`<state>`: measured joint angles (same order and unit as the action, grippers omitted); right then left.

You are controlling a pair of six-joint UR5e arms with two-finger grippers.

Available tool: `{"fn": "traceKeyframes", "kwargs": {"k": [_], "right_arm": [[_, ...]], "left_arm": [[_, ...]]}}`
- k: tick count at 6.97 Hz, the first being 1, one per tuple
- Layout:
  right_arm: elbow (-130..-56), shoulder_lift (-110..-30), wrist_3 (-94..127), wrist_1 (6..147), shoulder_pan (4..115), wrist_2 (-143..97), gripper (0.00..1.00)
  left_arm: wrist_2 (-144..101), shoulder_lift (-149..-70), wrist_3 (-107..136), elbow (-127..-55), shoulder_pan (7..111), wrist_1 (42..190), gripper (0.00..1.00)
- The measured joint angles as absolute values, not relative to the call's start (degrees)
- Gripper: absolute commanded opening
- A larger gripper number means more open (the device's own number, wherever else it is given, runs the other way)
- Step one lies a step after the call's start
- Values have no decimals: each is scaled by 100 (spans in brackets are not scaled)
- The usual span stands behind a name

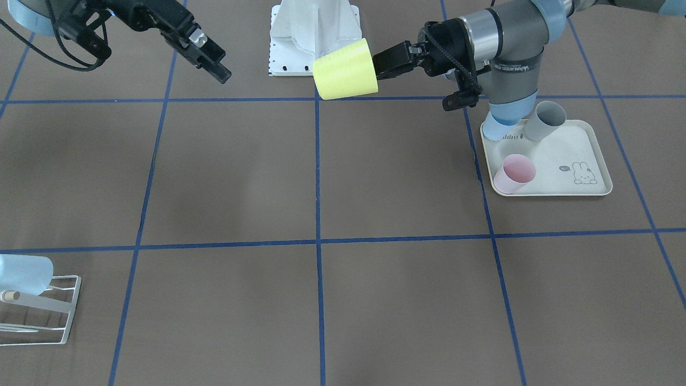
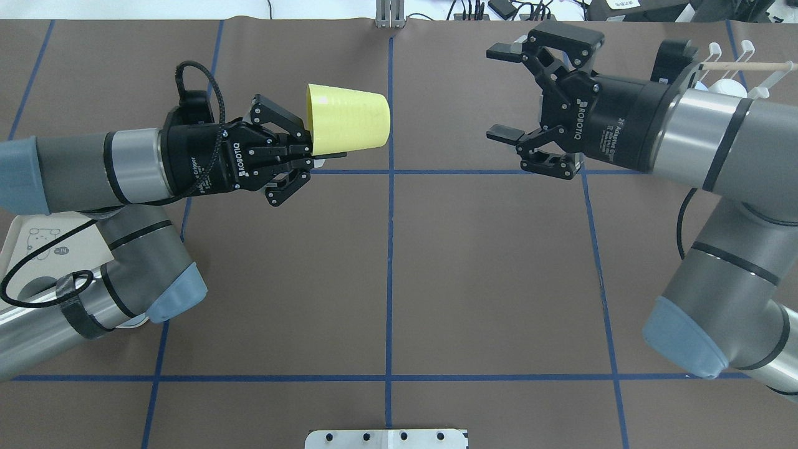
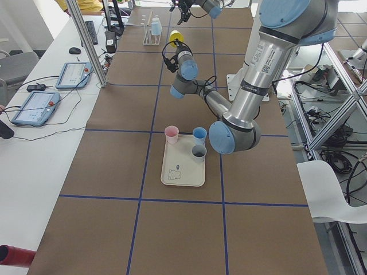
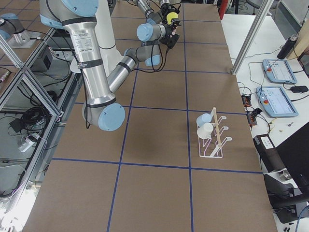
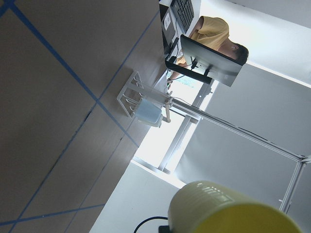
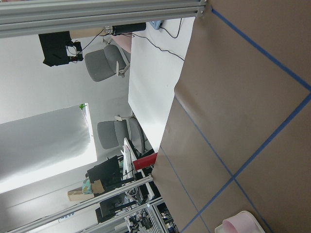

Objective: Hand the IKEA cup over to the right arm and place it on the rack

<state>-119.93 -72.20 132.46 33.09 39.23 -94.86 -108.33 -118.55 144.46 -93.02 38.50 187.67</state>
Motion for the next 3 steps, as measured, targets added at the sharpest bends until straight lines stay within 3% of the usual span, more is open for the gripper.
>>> {"fn": "traceKeyframes", "kwargs": {"k": [3], "right_arm": [[-11997,-6902,13296,3319,3196,-8565,100]], "left_arm": [[-10820,-12187,14834,-9189,3825,18892,0]]}}
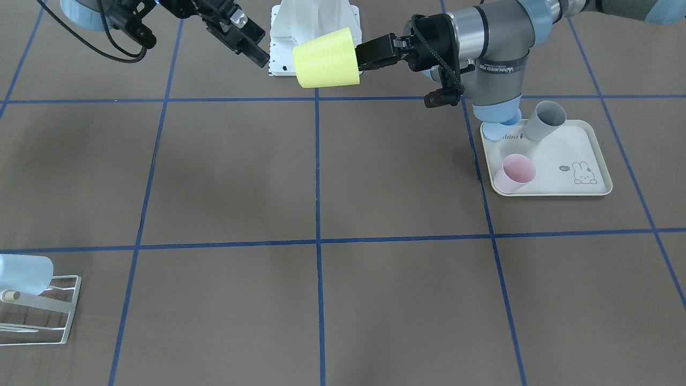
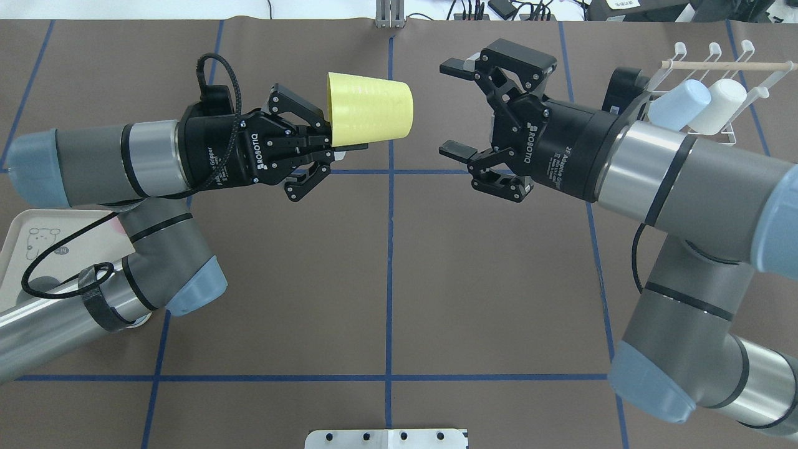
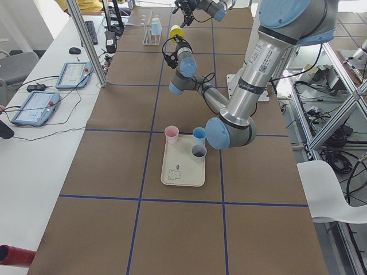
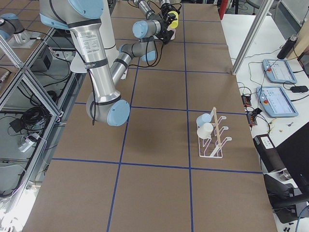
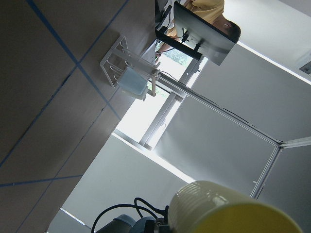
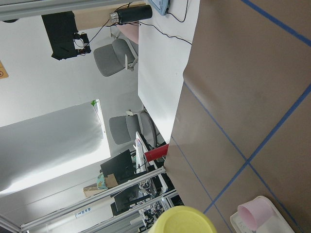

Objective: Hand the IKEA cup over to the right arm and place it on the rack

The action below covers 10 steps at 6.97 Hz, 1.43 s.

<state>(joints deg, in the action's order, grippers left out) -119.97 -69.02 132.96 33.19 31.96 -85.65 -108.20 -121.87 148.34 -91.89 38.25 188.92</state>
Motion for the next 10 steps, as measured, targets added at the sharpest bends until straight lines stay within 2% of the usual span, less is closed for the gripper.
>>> {"fn": "traceKeyframes", "kwargs": {"k": [10], "right_arm": [[-11981,-6712,13298,3322,2997,-8262,98]], "left_arm": [[-10660,-12366,15040,-9211,3625,18975,0]]}}
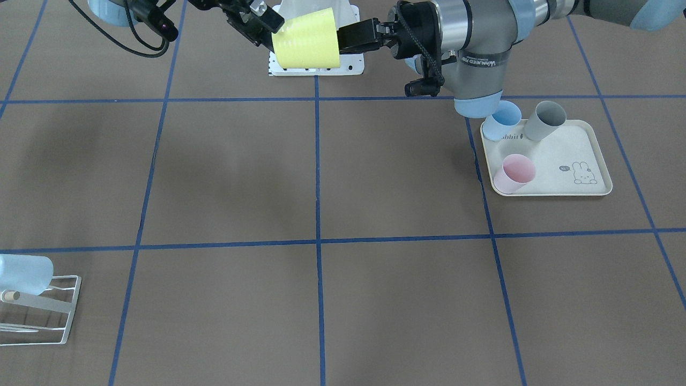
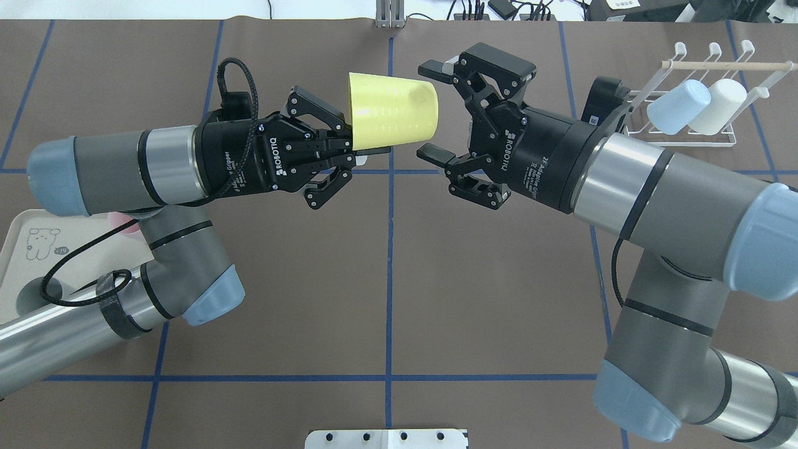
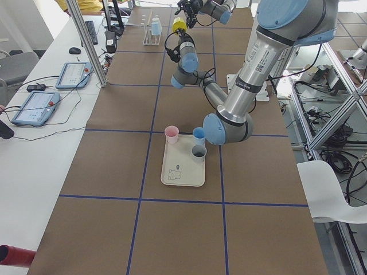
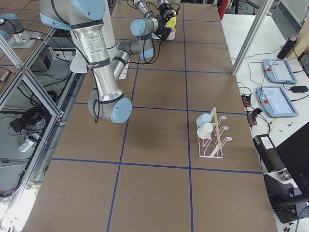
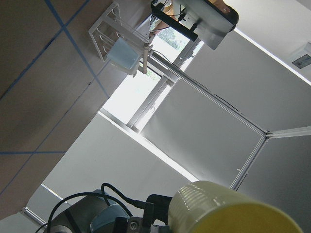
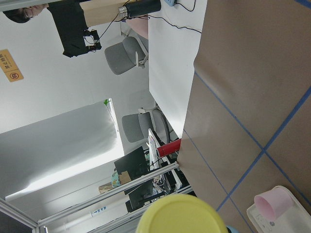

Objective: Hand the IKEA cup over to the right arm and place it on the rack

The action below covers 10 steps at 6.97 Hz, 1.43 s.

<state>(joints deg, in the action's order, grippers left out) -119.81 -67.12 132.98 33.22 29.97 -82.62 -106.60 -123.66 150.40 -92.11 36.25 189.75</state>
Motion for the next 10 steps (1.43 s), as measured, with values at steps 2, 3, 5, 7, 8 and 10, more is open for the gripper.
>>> {"fn": "traceKeyframes", "kwargs": {"k": [2,3,5,7,8,10], "right_arm": [[-11987,-6707,13298,3322,2997,-8262,97],[-11984,-6707,13298,3322,2997,-8262,96],[-11964,-6706,13298,3322,2997,-8262,96],[-11950,-6706,13294,3326,2997,-8263,70],[-11950,-6707,13296,3326,2997,-8265,13],[-11965,-6717,13297,3326,2994,-8256,0]], "left_arm": [[-10661,-12378,15046,-9225,3609,18976,0],[-10661,-12381,15046,-9228,3598,18975,0],[-10661,-12383,15047,-9234,3570,18976,0],[-10661,-12384,15047,-9243,3541,18975,0],[-10661,-12392,15047,-9244,3537,18976,0],[-10660,-12408,15047,-9249,3537,18975,62]]}}
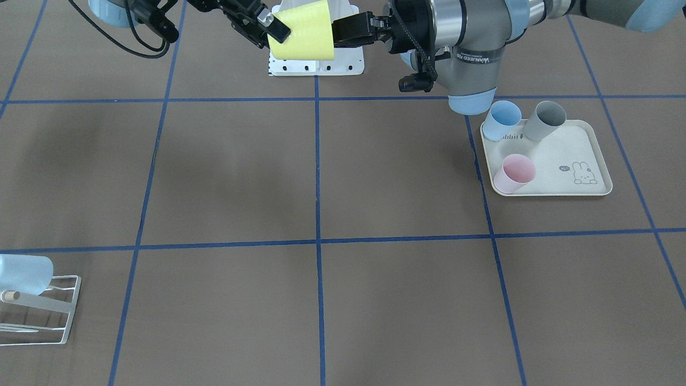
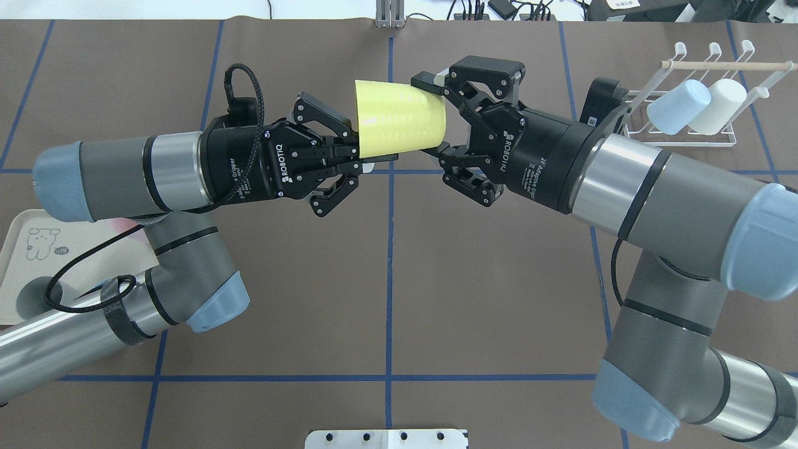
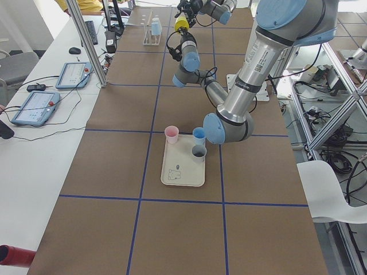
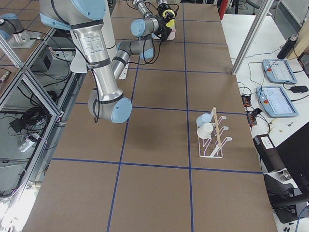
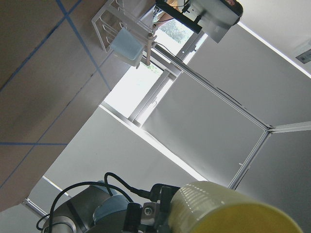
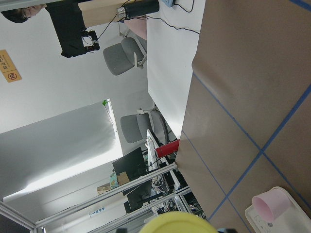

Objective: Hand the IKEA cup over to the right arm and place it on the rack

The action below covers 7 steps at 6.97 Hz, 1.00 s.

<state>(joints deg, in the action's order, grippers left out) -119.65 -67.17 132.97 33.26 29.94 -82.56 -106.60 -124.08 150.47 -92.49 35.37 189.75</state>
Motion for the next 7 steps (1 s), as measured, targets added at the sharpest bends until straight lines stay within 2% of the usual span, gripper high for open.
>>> {"fn": "traceKeyframes", "kwargs": {"k": [1,4,7], "right_arm": [[-11974,-6715,13298,3325,2997,-8241,0],[-12018,-6746,13292,3329,3009,-8237,0],[-12349,-7423,13180,3317,3260,-8312,0]], "left_arm": [[-10661,-12412,15049,-9247,3533,18970,99],[-10653,-12410,15051,-9280,3544,18951,99],[-10658,-12316,14963,-9251,3618,18927,99]]}}
